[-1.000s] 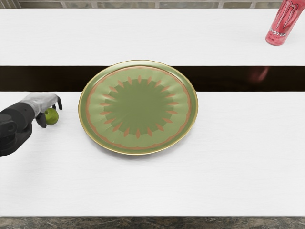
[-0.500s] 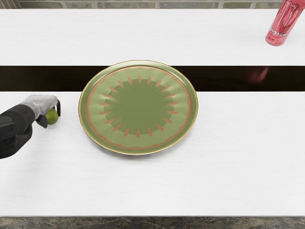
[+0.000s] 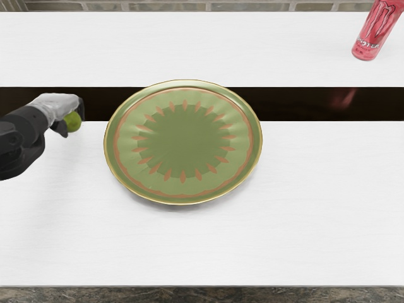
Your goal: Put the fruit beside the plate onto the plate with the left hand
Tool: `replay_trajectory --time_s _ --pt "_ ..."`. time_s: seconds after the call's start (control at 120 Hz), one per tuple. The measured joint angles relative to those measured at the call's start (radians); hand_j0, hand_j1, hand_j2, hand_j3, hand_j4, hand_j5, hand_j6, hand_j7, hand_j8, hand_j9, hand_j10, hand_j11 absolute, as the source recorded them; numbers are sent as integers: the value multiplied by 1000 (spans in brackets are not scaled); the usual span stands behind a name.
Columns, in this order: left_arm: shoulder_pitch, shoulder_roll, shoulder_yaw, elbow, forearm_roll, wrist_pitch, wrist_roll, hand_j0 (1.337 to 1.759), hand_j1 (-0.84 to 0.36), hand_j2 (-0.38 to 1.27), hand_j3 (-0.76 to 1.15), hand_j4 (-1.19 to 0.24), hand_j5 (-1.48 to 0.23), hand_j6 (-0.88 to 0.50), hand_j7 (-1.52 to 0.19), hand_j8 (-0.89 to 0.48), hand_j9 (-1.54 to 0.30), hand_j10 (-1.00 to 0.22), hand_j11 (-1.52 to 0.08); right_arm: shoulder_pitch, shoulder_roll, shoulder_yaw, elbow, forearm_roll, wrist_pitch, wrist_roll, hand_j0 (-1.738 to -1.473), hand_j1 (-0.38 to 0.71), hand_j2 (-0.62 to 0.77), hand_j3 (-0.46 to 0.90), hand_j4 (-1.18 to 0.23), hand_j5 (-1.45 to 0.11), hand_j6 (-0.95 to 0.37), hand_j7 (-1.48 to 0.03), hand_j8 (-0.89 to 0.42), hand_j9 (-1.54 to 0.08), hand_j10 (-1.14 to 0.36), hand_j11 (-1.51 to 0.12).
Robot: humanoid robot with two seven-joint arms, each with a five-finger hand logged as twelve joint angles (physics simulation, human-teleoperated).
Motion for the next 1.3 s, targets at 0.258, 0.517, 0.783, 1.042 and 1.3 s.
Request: replay_trajectory --time_s 0.258,0.517,0.783,1.042,1.3 --pt "-95 -167 -4 -5 -27 -4 1 1646 -441 352 0 -357 -1230 -156 -1168 -244 -1159 -833 -1167 0 0 0 0 0 0 0 -1658 -310 -6 0 -33 -43 -33 -43 -33 -43 -33 -43" --pt "-106 -324 -4 -4 -60 -7 0 1648 -436 356 0 -357 -1228 -161 -1171 -251 -1161 -848 -1169 0 0 0 0 0 0 0 -1658 -310 -6 0 -33 -43 -33 -43 -33 -43 -33 -43" --pt "-73 -380 12 3 -59 -4 0 1648 -427 333 0 -383 -1207 -169 -1162 -259 -1160 -856 -1171 0 0 0 0 0 0 0 -1658 -310 -6 0 -33 -43 -33 -43 -33 -43 -33 -43" --pt "-57 -392 17 8 -53 19 0 1652 -242 210 0 -347 -852 -216 -819 -258 -821 -782 -827 0 0 0 0 0 0 0 -1658 -310 -7 0 -33 -43 -33 -43 -33 -43 -33 -43" --pt "-94 -381 13 -15 -118 22 0 1656 -37 97 0 -277 -484 -245 -470 -233 -469 -452 -471 0 0 0 0 0 0 0 -1658 -310 -7 0 -33 -43 -33 -43 -33 -43 -33 -43"
